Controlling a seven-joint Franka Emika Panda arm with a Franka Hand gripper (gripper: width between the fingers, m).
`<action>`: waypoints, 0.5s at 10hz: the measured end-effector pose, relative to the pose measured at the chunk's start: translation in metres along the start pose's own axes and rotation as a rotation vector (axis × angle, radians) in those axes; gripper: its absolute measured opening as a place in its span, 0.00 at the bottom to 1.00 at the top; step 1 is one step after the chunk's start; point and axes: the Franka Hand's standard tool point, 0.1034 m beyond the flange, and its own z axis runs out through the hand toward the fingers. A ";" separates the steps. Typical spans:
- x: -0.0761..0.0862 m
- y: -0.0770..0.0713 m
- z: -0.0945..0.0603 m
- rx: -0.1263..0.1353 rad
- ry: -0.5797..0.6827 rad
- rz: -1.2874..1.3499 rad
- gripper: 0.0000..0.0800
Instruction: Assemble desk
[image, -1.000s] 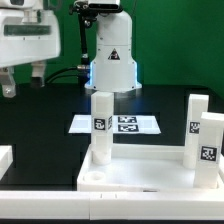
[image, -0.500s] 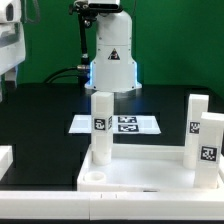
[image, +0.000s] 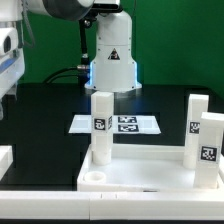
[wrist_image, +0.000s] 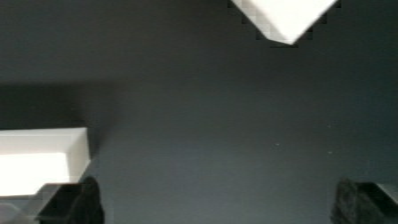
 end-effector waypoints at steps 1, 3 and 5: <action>-0.001 0.001 -0.001 -0.001 -0.001 0.007 0.81; -0.002 0.000 0.000 -0.001 -0.001 0.019 0.81; -0.014 -0.016 0.006 0.014 0.000 0.002 0.81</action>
Offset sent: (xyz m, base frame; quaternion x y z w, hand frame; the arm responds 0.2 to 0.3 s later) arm 0.0000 0.0000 0.0000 0.0000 0.0000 0.0000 1.0000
